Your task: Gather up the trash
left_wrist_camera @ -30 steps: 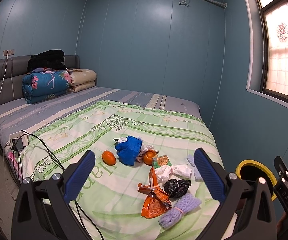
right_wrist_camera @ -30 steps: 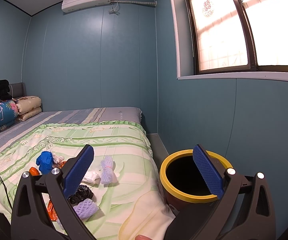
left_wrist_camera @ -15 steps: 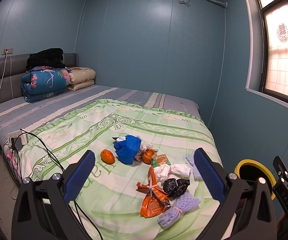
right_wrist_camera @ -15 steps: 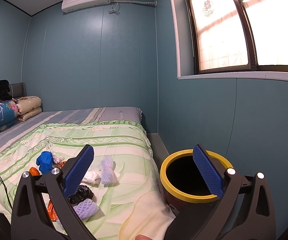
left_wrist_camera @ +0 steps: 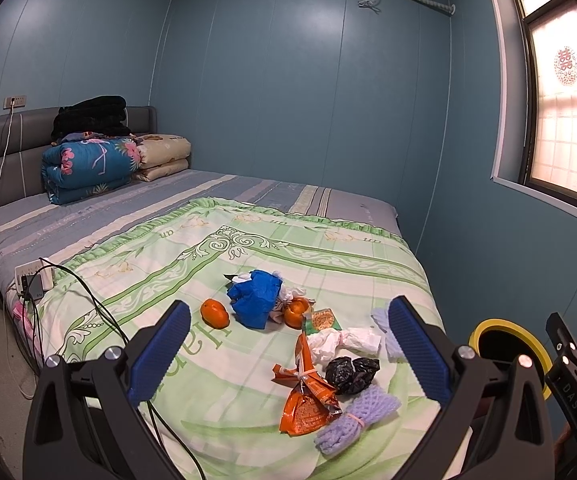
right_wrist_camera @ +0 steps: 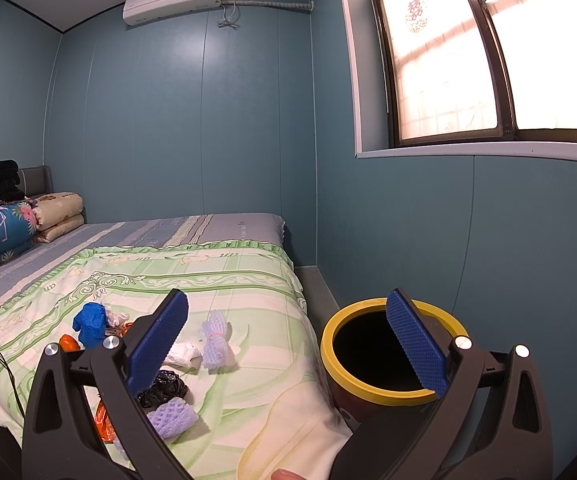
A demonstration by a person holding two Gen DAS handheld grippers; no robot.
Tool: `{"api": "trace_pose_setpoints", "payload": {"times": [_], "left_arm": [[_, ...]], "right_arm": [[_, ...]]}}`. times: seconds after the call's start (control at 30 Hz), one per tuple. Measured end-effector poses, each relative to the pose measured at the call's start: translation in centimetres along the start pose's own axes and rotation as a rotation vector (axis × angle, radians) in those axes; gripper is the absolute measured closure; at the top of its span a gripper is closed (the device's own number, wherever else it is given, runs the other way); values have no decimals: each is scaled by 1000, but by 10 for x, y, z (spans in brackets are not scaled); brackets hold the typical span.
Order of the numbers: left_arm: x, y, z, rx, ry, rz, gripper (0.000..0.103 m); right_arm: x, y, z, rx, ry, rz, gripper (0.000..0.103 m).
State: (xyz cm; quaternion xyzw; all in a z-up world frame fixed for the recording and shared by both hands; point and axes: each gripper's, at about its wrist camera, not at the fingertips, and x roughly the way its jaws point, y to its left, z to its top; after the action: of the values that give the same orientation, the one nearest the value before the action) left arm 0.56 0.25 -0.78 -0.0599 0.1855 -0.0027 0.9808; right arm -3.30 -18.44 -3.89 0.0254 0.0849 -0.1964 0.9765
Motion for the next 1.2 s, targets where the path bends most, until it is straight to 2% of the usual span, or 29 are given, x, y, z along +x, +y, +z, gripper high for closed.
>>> {"api": "trace_pose_setpoints", "payload": {"times": [0.5, 0.63, 0.9, 1.0, 1.1, 1.2], "left_arm": [[10, 4, 0, -9, 25, -2, 7], [22, 7, 0, 4, 57, 0, 7], [69, 33, -9, -9, 179, -62, 7], [89, 48, -15, -21, 209, -80, 7], [112, 62, -18, -21, 243, -48, 7], [138, 77, -20, -13, 286, -9, 7]], "right_arm": [[9, 1, -1, -1, 24, 20, 8], [23, 3, -5, -8, 76, 42, 8], [83, 9, -23, -34, 262, 224, 8], [107, 15, -31, -100, 289, 247, 8], [131, 24, -33, -161, 302, 294, 8], [158, 32, -32, -152, 343, 369, 8]]}}
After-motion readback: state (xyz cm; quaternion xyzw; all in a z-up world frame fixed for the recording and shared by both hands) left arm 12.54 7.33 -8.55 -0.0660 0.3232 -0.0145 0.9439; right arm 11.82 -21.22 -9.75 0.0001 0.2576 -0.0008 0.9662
